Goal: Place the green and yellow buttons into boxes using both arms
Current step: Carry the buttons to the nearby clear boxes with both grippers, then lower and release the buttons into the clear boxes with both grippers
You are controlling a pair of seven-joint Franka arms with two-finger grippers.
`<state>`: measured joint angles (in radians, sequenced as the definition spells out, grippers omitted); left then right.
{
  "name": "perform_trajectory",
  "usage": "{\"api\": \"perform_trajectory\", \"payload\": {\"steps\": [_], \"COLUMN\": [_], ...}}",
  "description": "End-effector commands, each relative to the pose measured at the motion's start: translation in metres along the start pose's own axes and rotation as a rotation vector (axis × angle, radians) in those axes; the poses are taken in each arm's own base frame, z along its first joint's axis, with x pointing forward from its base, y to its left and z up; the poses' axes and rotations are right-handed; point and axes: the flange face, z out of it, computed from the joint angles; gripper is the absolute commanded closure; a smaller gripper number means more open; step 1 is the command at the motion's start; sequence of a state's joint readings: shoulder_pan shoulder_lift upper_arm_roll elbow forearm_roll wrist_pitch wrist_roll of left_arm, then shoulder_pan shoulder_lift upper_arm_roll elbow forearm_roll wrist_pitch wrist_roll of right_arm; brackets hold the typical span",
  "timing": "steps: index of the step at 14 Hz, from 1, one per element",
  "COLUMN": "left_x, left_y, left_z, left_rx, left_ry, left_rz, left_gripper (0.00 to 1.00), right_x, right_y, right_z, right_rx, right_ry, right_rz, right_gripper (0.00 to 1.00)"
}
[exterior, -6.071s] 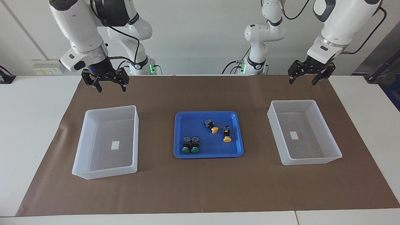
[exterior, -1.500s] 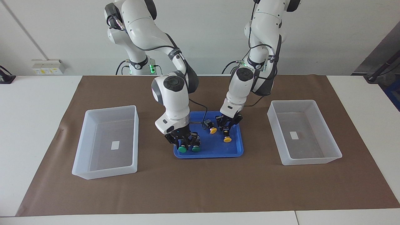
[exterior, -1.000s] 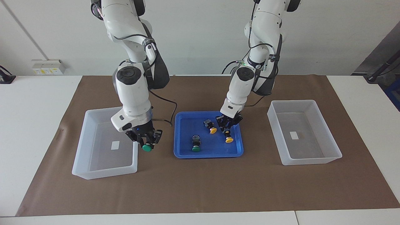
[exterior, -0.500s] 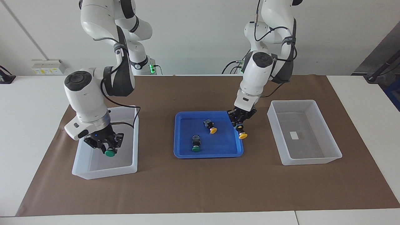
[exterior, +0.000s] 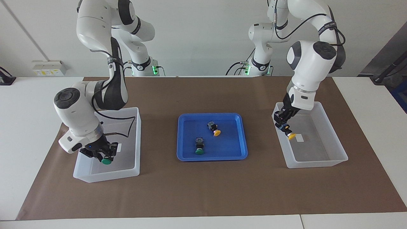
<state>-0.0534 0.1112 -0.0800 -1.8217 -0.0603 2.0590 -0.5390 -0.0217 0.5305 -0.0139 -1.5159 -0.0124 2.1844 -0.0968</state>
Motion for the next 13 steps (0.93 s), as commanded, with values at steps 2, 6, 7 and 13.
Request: {"api": "perform_trajectory", "payload": {"steps": [2,6,7,13], "left_x": [0.017,-0.006,-0.012,-0.013], "left_y": [-0.08,-0.143,-0.146,-0.145], "left_z": [0.001,0.055,0.066,0.12], "left_rx": [0.013,0.027,0.027,0.027], "left_ry": [-0.034,-0.018,-0.012,-0.044], "left_rz": [-0.051,0.098,0.133,0.436], "left_gripper": [1.0,1.0,1.0,1.0], "right_x": [0.006,0.0,-0.001,0.002], "right_y": [0.013,0.01,0.006,-0.001], "right_z": [0.031,0.055,0.056,0.01], "right_rx": [0.017,0.016,0.018,0.016], "right_ry": [0.05,0.061,0.056,0.076], "right_rz": [-0.019,-0.015,-0.016,-0.022], "right_gripper": [1.0,1.0,0.97,0.0]}}
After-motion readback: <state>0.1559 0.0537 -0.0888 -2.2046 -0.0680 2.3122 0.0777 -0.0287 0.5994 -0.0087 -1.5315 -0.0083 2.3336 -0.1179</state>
